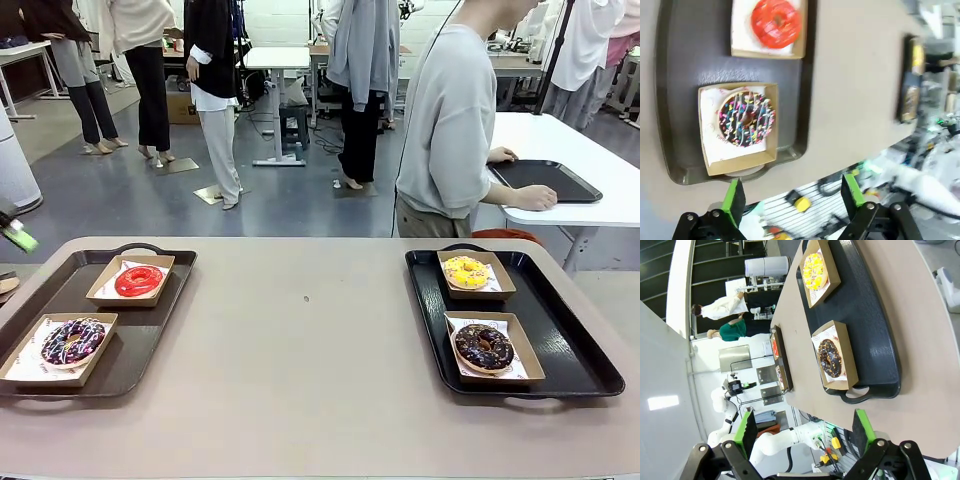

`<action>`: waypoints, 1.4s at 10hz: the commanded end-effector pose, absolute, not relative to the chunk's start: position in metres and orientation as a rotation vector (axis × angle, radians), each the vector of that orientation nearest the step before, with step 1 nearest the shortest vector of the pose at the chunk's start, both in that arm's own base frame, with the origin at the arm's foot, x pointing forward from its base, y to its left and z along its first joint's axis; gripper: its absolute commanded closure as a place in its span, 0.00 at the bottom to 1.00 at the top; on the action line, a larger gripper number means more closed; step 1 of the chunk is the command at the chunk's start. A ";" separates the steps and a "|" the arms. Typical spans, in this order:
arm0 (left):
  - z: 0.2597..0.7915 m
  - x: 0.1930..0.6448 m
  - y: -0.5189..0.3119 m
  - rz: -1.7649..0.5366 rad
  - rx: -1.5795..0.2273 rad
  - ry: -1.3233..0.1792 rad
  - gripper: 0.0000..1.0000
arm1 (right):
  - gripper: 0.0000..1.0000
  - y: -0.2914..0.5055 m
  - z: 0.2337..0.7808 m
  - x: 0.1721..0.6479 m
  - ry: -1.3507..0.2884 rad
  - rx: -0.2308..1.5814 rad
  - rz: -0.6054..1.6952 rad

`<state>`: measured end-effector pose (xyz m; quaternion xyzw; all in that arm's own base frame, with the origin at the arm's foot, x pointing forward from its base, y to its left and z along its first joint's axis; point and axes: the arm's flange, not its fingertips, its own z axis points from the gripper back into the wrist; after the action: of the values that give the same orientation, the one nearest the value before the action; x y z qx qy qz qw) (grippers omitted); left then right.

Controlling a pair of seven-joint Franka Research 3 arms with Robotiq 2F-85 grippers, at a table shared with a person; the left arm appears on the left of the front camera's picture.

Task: Individually package the donuts and arrange them on the tray.
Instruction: Place the picked Paper togo box on the Handle tray.

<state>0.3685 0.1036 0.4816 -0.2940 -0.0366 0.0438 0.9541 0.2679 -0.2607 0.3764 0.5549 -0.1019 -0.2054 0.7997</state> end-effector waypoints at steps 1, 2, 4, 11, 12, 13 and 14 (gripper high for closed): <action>0.489 0.351 0.162 0.127 -0.865 -0.204 0.00 | 0.00 -0.261 0.377 0.266 -0.210 1.193 -0.442; 0.487 0.351 0.190 0.139 -0.991 -0.234 0.00 | 0.00 -0.261 0.377 0.266 -0.210 1.193 -0.442; 0.462 0.316 0.226 0.127 -1.217 -0.300 0.00 | 0.00 -0.261 0.377 0.266 -0.210 1.193 -0.442; 0.386 0.283 0.267 0.124 -1.336 -0.135 0.00 | 0.00 -0.261 0.377 0.266 -0.210 1.193 -0.442; 0.386 0.280 0.268 0.132 -1.317 -0.135 0.00 | 0.00 -0.261 0.377 0.266 -0.210 1.193 -0.442; 0.388 0.282 0.268 0.126 -1.299 -0.137 0.00 | 0.00 -0.261 0.377 0.266 -0.210 1.193 -0.442; 0.390 0.279 0.265 0.129 -1.273 -0.144 0.00 | 0.00 -0.261 0.377 0.266 -0.210 1.193 -0.442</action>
<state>0.2846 0.2676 0.3846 -0.6109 -0.0616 0.0642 0.7867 0.2677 -0.2609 0.3763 0.5550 -0.1019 -0.2056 0.7996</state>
